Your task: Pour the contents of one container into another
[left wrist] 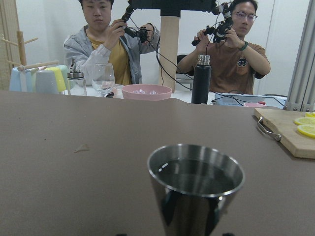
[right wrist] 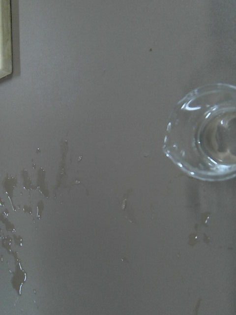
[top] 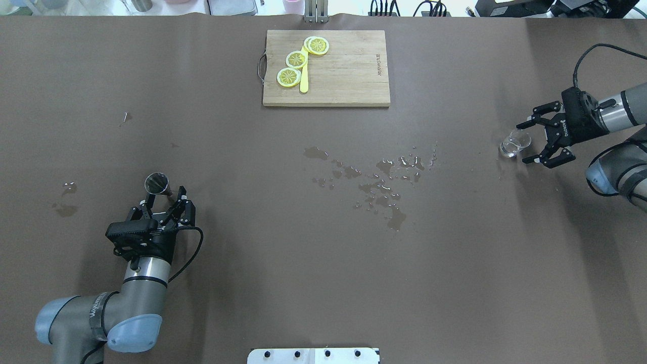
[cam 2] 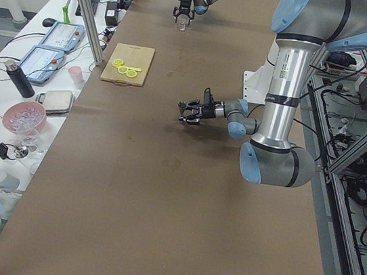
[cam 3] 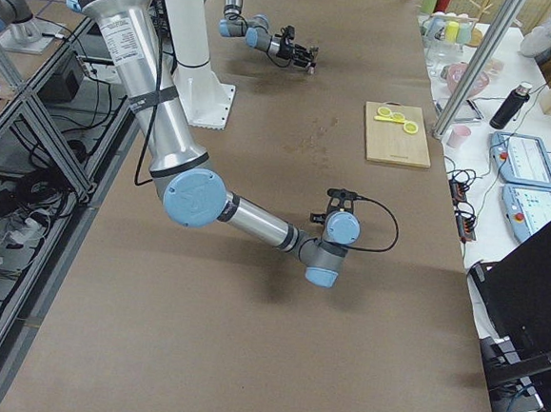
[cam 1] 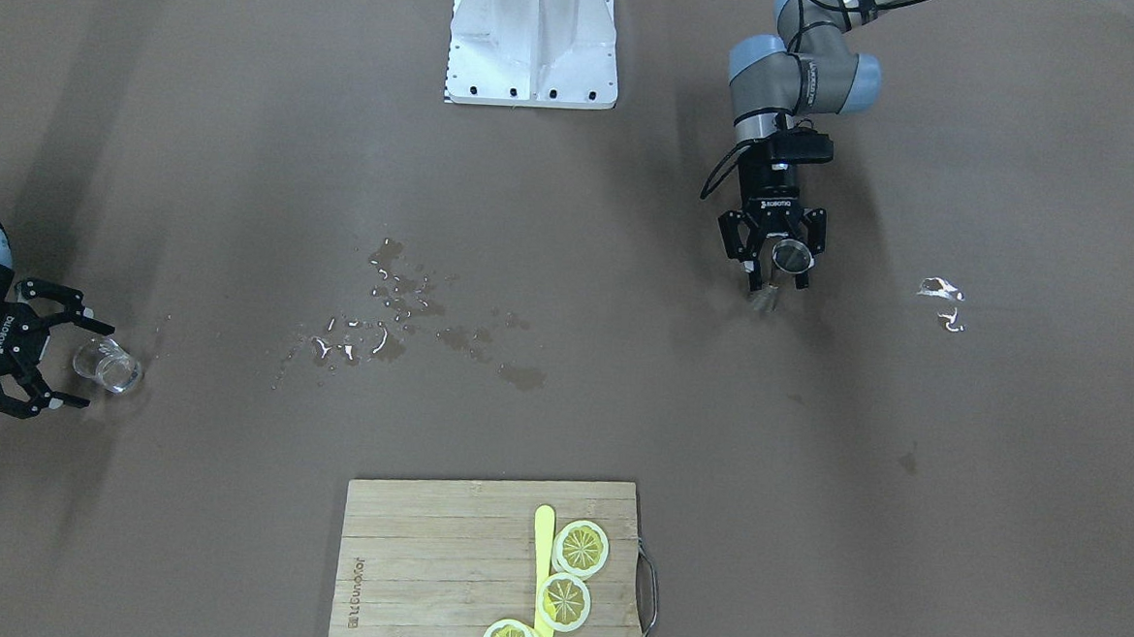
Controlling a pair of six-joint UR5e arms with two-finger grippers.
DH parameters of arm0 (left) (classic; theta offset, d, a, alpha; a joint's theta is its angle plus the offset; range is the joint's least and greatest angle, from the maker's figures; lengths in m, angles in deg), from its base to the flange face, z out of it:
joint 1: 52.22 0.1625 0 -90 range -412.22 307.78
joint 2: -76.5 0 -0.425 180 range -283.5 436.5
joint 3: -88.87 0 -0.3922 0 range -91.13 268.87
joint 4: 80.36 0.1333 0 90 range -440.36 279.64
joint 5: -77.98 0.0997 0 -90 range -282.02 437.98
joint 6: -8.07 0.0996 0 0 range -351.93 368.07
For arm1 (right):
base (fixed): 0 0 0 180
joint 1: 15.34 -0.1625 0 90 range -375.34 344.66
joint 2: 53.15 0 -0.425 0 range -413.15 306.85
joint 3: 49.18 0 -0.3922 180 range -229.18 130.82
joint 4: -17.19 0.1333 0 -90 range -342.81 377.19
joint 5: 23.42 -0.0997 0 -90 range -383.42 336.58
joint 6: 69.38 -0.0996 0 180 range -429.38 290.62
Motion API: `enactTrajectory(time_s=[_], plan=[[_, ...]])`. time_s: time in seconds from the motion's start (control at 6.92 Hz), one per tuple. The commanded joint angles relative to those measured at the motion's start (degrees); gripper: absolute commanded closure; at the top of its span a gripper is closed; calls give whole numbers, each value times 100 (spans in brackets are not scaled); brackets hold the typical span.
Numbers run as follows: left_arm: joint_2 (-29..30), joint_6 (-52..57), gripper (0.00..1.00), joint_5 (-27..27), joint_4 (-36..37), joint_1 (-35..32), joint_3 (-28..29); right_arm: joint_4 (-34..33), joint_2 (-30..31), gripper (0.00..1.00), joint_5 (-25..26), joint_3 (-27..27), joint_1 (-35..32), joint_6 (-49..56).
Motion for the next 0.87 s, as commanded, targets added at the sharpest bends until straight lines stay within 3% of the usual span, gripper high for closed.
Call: enactTrajectory(time_s=[0.0, 0.14, 0.72], plan=[[10, 2, 50, 7, -4, -24, -8, 0, 0, 2, 24, 0, 37, -17], [10, 2, 57, -1, -4, -32, -8, 0, 0, 2, 24, 0, 63, -34], [63, 2, 62, 7, 22, -33, 27, -9, -27, 5, 103, 0, 125, -61]])
